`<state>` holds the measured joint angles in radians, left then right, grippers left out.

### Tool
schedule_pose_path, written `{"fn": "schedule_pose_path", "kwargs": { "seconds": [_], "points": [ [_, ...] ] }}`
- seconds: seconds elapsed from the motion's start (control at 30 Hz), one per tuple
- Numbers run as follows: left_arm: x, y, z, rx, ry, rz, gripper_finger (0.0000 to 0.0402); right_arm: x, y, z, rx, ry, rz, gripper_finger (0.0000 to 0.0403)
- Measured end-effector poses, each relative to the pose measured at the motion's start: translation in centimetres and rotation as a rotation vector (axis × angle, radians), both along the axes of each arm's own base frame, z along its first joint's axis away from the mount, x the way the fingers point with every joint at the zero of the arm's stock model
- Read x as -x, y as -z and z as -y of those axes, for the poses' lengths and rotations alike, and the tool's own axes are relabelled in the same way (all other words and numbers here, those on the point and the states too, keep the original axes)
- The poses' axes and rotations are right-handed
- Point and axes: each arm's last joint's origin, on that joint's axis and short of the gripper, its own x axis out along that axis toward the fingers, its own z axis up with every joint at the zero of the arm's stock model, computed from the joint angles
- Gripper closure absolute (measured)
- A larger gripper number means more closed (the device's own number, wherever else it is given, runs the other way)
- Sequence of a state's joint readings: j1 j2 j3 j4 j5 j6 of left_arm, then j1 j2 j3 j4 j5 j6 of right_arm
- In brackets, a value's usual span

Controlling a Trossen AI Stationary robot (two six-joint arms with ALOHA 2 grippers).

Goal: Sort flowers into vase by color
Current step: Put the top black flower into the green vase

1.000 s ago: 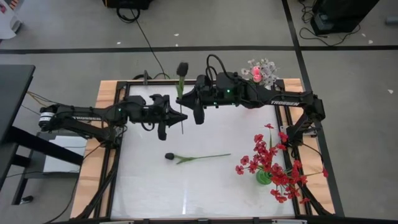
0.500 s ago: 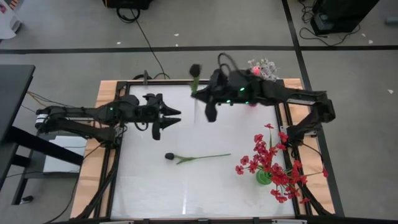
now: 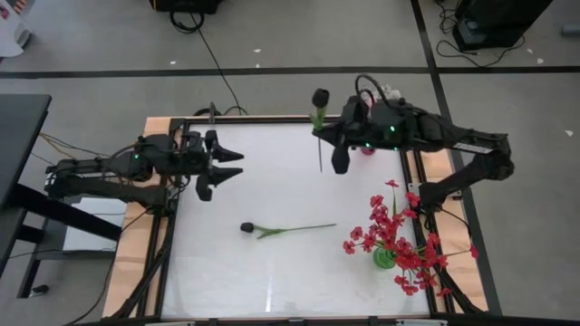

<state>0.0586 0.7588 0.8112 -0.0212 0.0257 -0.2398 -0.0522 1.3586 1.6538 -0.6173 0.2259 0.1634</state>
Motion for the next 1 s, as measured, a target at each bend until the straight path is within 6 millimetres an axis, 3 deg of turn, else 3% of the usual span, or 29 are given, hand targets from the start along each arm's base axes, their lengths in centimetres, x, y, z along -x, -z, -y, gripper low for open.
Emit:
{"fn": "schedule_pose_path", "kwargs": {
  "seconds": [0.17,0.4,0.77,1.0],
  "points": [
    [0.0,0.0,0.0,-0.008,0.0,0.003,0.0194,2.2,2.4,-0.7,-0.042,0.016,0.046,0.0388],
    [-0.2,0.1,0.0,0.018,0.001,-0.003,0.0193,7.0,4.9,-1.7,-0.109,0.007,0.096,0.0388],
    [-0.2,0.0,0.0,0.019,0.002,0.0,0.0193,17.7,6.1,-1.5,-0.114,0.065,0.069,0.0389],
    [-0.2,0.0,0.0,0.019,0.003,0.0,0.0193,22.8,8.0,-1.3,-0.117,0.076,0.005,0.0389]
  ]
}}
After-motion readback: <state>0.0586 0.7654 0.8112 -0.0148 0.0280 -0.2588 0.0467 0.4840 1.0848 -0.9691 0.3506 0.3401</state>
